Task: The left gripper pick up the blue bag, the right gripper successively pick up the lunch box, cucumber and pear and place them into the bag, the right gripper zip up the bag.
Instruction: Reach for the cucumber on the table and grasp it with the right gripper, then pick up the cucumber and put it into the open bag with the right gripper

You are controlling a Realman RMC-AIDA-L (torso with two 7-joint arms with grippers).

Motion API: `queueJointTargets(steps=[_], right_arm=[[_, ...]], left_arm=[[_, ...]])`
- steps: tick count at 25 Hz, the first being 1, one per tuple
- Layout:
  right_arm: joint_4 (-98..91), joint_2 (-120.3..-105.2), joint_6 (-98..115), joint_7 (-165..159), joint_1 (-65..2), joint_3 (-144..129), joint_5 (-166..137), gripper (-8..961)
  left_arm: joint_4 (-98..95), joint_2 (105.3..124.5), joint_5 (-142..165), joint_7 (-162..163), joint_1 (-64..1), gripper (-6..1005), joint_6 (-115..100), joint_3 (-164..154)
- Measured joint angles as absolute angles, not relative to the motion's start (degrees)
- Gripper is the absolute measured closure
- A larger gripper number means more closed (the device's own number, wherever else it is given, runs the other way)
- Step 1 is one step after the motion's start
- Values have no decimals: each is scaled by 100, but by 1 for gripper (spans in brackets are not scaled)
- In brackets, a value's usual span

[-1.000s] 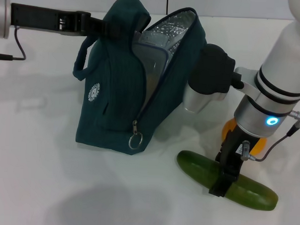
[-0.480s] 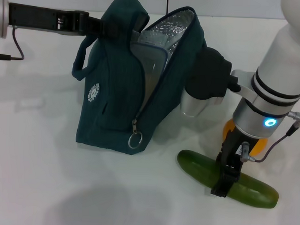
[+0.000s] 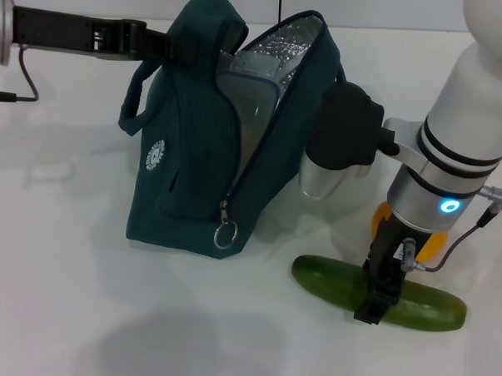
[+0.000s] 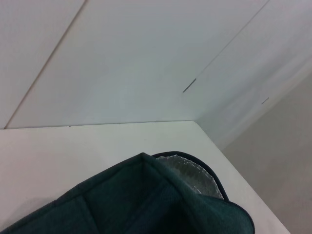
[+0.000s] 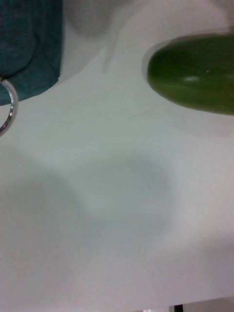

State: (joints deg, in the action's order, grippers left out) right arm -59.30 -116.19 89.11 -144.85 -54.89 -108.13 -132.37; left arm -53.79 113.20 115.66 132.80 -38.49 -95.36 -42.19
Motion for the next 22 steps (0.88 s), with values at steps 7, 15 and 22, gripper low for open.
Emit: queueJointTargets(steps=[7, 15, 22], right_arm=[[-5884, -11612, 8954, -14485, -5470, -10720, -13236, 309], [-6179, -11566, 9133, -14175, -4766, -9729, -13215, 307], [-6667, -11546, 9945, -13182, -3799, -7888, -12179, 305]], left_arm=[[-5379, 11320, 11566, 13280, -3850, 948, -9536, -4219], [-5379, 11333, 11565, 13282, -3827, 948, -9536, -4219], [-5379, 11334, 11565, 13387, -3873, 948, -9553, -4219]])
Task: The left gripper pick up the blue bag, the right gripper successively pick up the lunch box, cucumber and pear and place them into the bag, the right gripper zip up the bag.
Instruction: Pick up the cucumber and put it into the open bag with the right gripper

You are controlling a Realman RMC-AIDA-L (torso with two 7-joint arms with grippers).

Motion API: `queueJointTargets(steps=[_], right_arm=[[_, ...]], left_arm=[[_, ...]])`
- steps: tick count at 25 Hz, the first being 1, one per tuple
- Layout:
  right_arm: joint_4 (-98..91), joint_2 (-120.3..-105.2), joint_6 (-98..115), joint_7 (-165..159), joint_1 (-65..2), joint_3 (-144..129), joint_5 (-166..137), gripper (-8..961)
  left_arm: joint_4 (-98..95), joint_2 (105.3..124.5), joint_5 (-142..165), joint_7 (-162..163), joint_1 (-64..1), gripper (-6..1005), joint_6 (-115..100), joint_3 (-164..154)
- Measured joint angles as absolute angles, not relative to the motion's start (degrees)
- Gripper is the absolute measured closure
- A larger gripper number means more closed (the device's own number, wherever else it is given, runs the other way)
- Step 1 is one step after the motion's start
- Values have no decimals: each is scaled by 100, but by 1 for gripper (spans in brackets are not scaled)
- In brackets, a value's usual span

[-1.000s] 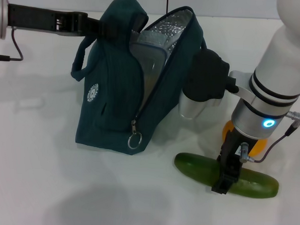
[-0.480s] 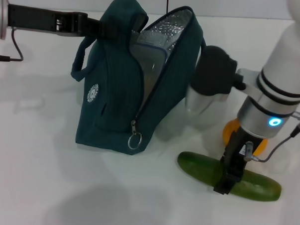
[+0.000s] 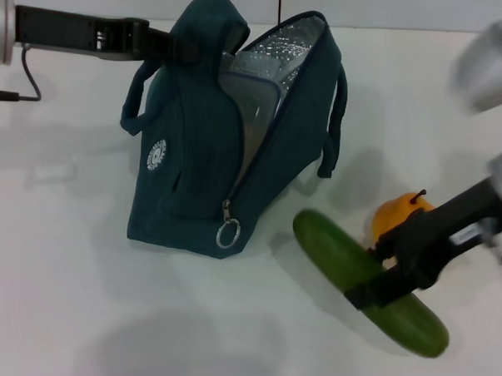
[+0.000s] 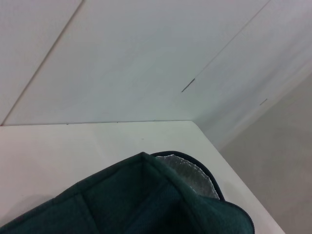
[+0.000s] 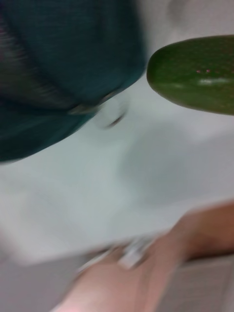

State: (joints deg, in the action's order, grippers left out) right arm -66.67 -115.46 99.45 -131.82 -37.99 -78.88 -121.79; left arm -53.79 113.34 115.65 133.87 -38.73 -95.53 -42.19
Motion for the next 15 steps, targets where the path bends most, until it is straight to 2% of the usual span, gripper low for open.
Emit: queueJointTargets(steps=[9, 12, 15], right_arm=[[-6089, -11513, 11511, -11448, -3276, -5005, -10038, 303], [-5795, -11501, 11559, -10643, -3153, -4568, -9290, 302], [-5320, -11550, 11307, -9516, -3025, -4465, -8505, 302]], left_arm=[[-5379, 11315, 11517, 13456, -3888, 948, -9555, -4221], [-5379, 11315, 11512, 13456, -3892, 948, -9563, -4229], [-5379, 11325, 11507, 13460, -3894, 948, -9572, -4228]])
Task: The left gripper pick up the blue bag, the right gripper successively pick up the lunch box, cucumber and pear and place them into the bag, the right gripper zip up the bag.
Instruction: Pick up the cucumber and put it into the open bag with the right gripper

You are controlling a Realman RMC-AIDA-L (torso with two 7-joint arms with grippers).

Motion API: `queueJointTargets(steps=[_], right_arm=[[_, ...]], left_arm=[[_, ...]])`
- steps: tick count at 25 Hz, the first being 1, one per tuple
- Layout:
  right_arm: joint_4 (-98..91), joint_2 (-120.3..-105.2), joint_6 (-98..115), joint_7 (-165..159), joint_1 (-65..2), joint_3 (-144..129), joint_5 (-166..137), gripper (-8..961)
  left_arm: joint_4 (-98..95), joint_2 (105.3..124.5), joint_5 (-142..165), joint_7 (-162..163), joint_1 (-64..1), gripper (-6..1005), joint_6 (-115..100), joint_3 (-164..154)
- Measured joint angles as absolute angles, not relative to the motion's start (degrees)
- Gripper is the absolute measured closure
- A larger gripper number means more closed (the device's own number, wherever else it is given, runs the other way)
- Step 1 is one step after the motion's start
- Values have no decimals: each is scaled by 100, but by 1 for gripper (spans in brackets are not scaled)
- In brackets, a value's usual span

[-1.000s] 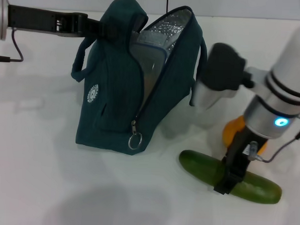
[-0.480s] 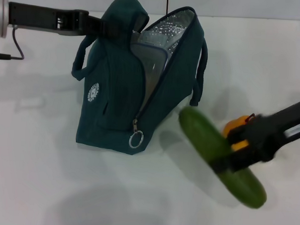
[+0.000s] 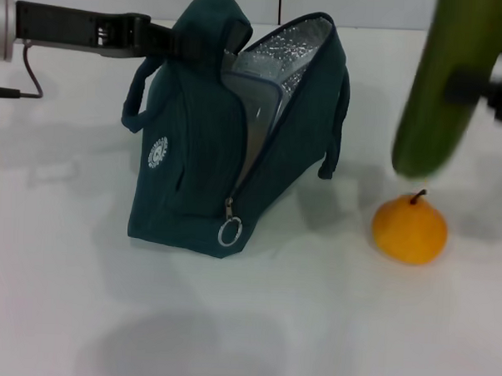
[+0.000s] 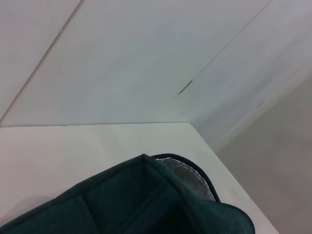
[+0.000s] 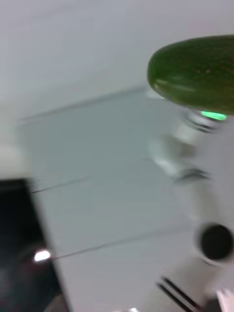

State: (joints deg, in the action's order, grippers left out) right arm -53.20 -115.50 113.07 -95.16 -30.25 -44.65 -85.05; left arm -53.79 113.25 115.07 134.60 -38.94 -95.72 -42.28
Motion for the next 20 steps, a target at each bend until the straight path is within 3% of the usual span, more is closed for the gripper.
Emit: queueJointTargets(steps=[11, 20], right_arm=[[-2209, -11616, 10708, -5646, -3403, -6156, -5890, 299], [-1748, -11619, 9762, -4778, -3528, -8278, -4509, 297]], left_arm=[[-5379, 11376, 11394, 13466, -3887, 948, -9598, -4261], [-5379, 11382, 11371, 13460, -3810, 948, -9605, -4272]])
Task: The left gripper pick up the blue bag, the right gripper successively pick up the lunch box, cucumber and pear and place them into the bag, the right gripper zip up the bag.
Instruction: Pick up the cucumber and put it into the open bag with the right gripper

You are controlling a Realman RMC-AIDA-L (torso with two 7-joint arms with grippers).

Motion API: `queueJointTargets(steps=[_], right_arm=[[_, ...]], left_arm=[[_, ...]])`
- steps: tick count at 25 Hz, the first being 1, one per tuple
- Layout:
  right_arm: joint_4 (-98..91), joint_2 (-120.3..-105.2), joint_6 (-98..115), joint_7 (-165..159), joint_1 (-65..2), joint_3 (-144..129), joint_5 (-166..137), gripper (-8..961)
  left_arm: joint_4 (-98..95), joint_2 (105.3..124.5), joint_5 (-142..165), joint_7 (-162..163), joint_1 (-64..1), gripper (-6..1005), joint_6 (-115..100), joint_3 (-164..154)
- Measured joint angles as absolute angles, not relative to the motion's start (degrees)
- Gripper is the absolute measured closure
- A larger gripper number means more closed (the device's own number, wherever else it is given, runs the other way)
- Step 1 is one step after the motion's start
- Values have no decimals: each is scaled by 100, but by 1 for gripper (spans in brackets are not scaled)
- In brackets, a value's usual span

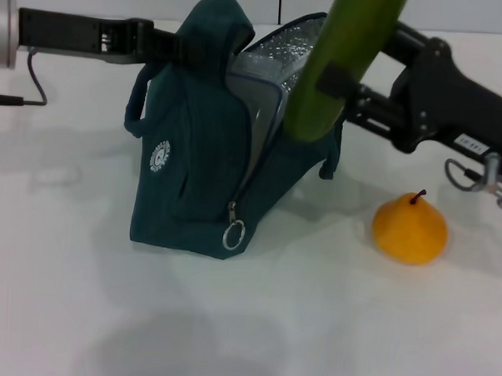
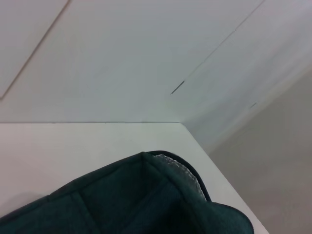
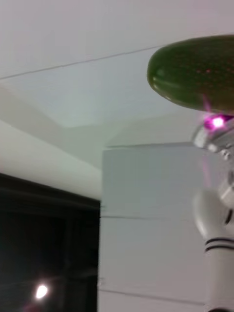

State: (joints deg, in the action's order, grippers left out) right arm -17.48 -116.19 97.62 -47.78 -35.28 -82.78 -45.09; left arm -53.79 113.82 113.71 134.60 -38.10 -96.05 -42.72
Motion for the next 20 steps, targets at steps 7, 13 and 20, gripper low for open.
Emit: queueJointTargets(steps=[7, 13, 20], right_arm=[[-1789, -11620, 8973, -4351, -3422, -9641, -3249, 295], [-1793, -11619, 8682, -4183, -3430, -9784, -3083, 294], [-1950, -11620, 8002, -4459, -3489, -10238, -3062, 292]], left_arm=[[-5379, 11382, 11371, 13415, -3765, 948, -9614, -4280], [-5379, 11387, 11371, 13412, -3761, 948, -9636, -4280], [-5379, 11422, 11375, 13412, -3761, 948, -9693, -4280]])
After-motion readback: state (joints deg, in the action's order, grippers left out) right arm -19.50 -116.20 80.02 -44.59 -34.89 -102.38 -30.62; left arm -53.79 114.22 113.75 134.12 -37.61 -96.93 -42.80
